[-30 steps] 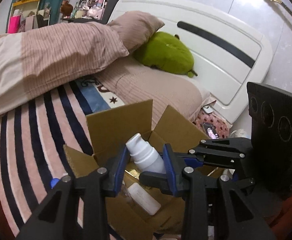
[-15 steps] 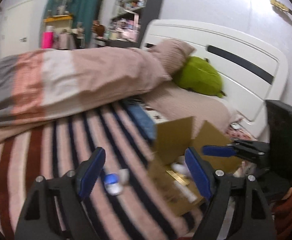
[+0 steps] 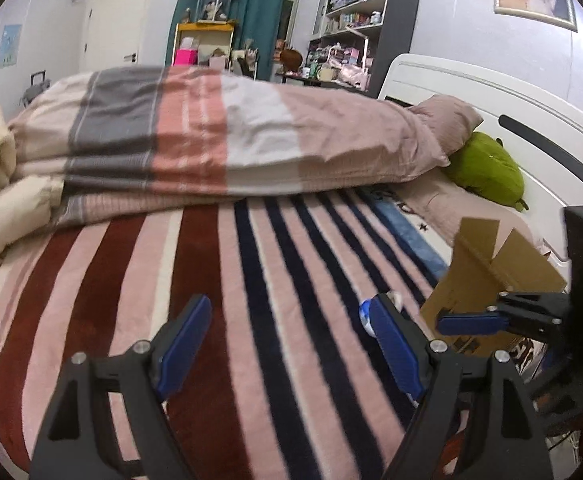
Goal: Organize rigid objects
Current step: 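Move the right gripper back and grasp the blue-capped lens case, then carry the lens case into the box and open the right gripper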
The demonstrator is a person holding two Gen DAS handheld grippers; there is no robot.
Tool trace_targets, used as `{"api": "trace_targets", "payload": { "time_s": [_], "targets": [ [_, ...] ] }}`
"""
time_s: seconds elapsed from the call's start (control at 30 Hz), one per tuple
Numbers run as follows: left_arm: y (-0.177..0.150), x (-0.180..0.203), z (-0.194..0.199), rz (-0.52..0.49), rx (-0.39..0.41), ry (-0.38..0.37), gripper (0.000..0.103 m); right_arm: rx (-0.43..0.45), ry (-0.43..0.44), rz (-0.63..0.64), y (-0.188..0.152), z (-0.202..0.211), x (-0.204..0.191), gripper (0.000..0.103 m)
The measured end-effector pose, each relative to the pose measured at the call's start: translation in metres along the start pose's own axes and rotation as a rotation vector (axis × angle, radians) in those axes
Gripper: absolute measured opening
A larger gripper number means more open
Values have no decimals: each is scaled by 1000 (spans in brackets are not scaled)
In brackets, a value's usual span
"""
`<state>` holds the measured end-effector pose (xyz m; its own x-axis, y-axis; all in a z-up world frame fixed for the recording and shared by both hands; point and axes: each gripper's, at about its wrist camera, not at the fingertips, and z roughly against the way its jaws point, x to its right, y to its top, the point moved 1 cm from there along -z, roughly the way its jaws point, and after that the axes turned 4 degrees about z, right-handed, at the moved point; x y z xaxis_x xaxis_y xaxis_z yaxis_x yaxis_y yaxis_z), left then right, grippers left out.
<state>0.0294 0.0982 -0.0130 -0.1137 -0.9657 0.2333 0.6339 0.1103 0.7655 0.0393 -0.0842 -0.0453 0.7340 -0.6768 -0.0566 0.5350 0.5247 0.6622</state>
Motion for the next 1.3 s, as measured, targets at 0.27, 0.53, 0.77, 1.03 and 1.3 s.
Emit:
{"api": "trace_targets", "payload": {
  "time_s": [0.27,0.53,0.77,1.03,1.3],
  "targets": [
    [-26,-23,-33,19,-50,-76,79,-136,-173,-132,-33,-80,53,58],
    [-36,-28,-55,27,-74,-116,79,-126,-344,-145,-42,-115,89,49],
    [-37,-31,-61,36,-80,-125,79,-153,-372,-194,-40,-126,107,48],
    [-36,-26,-62,35,-91,-141,79,-111,-323,-119,-35,-119,91,26],
    [-23,4,-55,24,-100,-293,79,39,-122,37,-5,-53,17,26]
  ]
}}
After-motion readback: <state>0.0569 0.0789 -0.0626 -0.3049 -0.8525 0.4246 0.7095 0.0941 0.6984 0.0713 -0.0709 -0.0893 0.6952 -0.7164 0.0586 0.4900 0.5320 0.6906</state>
